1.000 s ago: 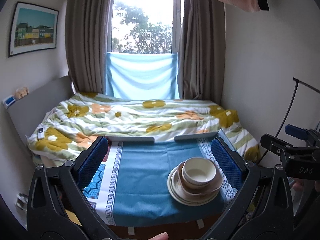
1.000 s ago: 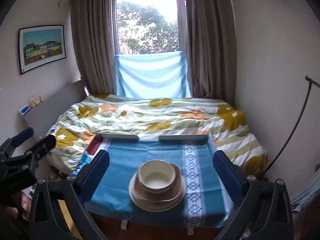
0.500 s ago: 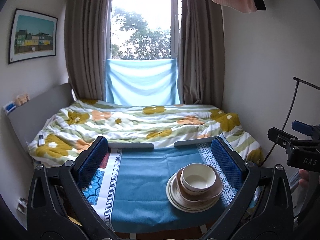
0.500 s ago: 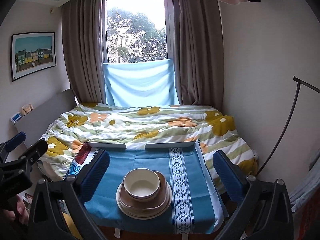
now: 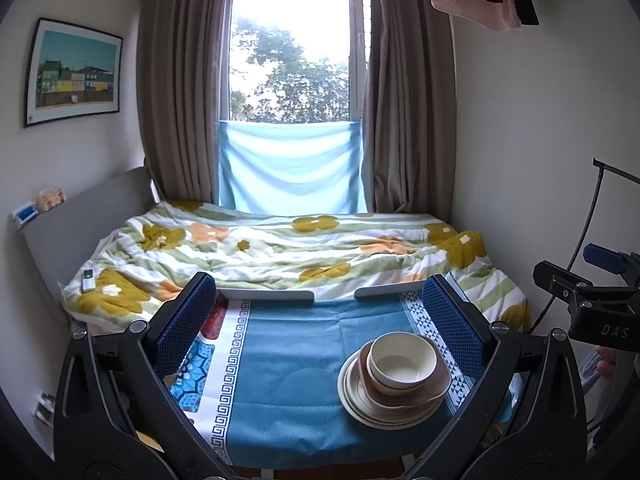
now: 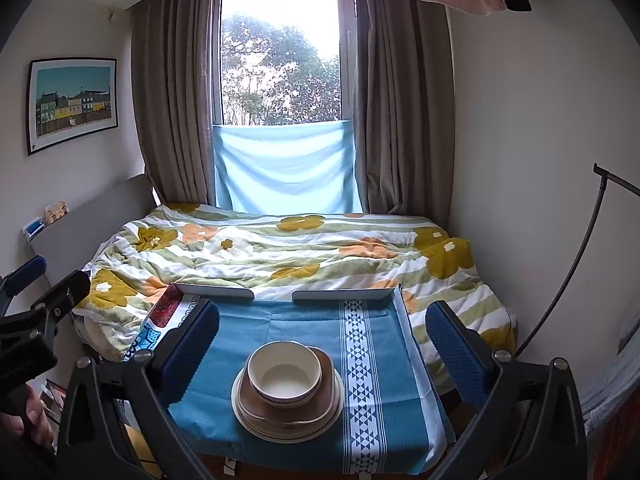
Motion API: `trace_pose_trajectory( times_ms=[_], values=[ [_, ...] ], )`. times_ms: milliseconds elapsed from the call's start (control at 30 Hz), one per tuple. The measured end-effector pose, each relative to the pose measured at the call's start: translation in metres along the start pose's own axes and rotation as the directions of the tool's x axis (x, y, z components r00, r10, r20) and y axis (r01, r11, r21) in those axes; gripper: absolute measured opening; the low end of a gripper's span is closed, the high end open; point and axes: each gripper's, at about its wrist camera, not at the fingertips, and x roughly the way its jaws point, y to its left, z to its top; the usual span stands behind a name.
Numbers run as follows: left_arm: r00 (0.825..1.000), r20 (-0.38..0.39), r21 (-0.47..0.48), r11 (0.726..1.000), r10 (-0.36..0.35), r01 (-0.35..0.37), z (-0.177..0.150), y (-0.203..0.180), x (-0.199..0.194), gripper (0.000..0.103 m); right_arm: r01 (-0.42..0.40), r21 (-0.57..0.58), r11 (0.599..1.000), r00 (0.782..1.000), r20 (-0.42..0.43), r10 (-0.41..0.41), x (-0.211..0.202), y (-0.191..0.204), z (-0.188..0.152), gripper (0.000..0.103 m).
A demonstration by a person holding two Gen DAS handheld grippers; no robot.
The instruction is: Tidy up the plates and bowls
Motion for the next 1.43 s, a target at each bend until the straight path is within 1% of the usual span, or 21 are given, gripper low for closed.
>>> trace_pose_trajectory(
  times_ms=[467, 900, 1067, 1200, 1433],
  values=[
    [1.0, -0.003, 0.005, 1.0, 0.001, -0.001, 0.0, -0.006, -0.003, 0.103, 0.005, 0.007, 1.0, 1.0, -0.006, -0.005, 0.0, -0.009, 0.001, 0.103],
    [1.0, 0.008, 0.01, 1.0, 0.02, -0.02, 0.003, -0.006, -0.01, 0.103, 0.002, 0.007, 1.0, 1.0, -0.009, -0.002, 0.0, -0.012, 0.001, 0.103],
    [1.0, 0.008, 0.006, 1.0, 0.03, -0.03, 0.003, -0.005, -0.005, 0.103, 0.001, 0.007, 1.0, 1.0, -0.009, -0.001, 0.0, -0.013, 0.002, 0.103],
    [0.998, 0.032, 0.02, 0.998, 0.061, -0.062, 0.004, -0.01, -0.004, 0.103, 0.001, 0.008, 1.0, 1.0, -0.007, -0.001, 0.001, -0.015, 0.002, 0.103],
    [0.998, 0.038, 0.011, 0.999, 0.048, -0.048, 0.003, -0.014, 0.006, 0.103, -0.007, 0.007, 1.0, 1.0, -0.021, 0.007, 0.011, -0.02, 0.004, 0.103]
  ],
)
